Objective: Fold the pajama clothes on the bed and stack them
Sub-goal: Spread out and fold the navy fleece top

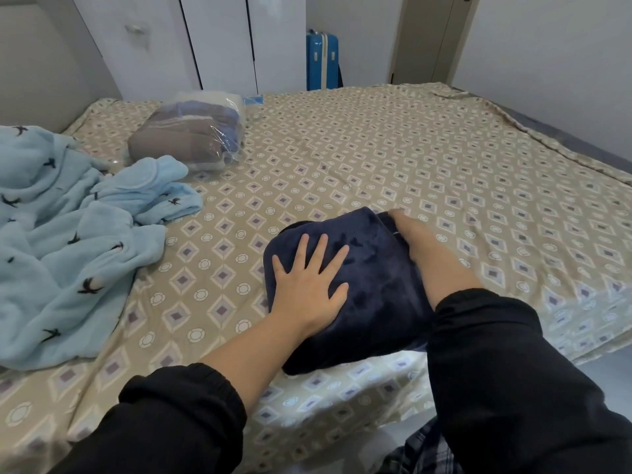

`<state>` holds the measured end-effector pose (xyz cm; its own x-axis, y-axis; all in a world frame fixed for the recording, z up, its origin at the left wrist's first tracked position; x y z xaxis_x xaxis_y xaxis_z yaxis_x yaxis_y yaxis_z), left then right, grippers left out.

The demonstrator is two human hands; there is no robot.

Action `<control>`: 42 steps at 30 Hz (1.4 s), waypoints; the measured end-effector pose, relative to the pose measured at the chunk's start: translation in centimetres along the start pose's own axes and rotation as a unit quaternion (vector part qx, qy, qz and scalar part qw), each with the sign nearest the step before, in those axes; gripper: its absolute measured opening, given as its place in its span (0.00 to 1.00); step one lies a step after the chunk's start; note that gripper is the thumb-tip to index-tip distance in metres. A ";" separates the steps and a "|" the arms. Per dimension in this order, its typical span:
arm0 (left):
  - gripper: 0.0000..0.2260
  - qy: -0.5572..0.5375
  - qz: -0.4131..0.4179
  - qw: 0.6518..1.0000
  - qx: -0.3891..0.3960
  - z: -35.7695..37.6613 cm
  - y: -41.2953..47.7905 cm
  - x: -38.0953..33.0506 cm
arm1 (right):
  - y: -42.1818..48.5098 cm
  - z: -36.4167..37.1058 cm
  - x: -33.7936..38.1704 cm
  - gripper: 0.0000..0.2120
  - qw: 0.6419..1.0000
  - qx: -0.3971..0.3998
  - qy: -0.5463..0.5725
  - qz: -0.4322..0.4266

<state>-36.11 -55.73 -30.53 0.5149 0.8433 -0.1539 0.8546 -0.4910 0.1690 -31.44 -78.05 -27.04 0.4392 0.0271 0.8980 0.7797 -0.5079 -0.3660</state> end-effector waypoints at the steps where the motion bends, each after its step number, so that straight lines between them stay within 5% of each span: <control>1: 0.28 0.000 0.004 1.000 -0.001 0.0 -0.1 0.0 | 0.3 0.1 0.7 0.14 0.999 0.001 -0.022 -0.030; 4: 0.28 -0.003 0.010 1.000 0.003 0.1 0.0 0.1 | 0.9 -0.4 1.7 0.07 0.988 -0.063 -0.042 -0.135; 9: 0.30 0.012 0.015 0.999 0.027 0.3 0.6 -0.4 | 2.5 -1.8 -1.4 0.20 0.970 -0.071 -0.230 -0.041; 12: 0.29 0.016 0.013 0.999 0.033 0.4 1.0 -0.5 | 1.1 -0.9 1.8 0.23 0.973 -0.099 -0.178 -0.113; 15: 0.28 0.016 0.011 0.999 0.032 0.4 1.1 -0.5 | -1.4 0.6 3.6 0.25 0.939 -0.112 -0.256 -0.199; 19: 0.29 0.006 0.006 0.999 0.032 0.3 1.0 -0.5 | -3.4 3.6 2.1 0.26 0.909 -0.088 -0.361 -0.189; 23: 0.26 -0.028 0.015 0.999 0.020 0.0 0.8 0.0 | -3.6 3.8 1.4 0.18 0.875 -0.172 -0.351 -0.284; 33: 0.30 -0.063 -0.055 0.996 -0.019 0.7 -0.3 0.9 | -1.4 3.8 -1.5 0.18 0.893 -0.205 -0.316 -0.248; 37: 0.29 -0.059 -0.064 0.996 -0.011 1.0 -0.1 1.1 | -3.0 4.1 -0.8 0.15 0.845 -0.251 -0.393 -0.263; 39: 0.29 -0.058 -0.069 0.996 -0.007 1.0 0.1 1.3 | -4.8 4.5 -0.1 0.15 0.818 -0.258 -0.387 -0.338; 42: 0.29 -0.067 -0.069 0.995 -0.005 0.8 -0.1 1.5 | -6.8 5.2 -1.1 0.22 0.791 -0.182 -0.406 -0.420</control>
<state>-35.33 -54.61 -31.57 0.3972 0.8659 -0.3040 0.9176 -0.3694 0.1467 -34.93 -70.13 -26.78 0.0921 0.9556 0.2800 0.8330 -0.2281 0.5042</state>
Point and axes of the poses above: each hand's wrist, its own y-axis towards the middle knuckle, its own z-axis out of the palm, x = y × z, the point moved 3 cm from there along y, towards the middle knuckle, and after that the axes turned 2 degrees about -x, right-handed, at the moved point
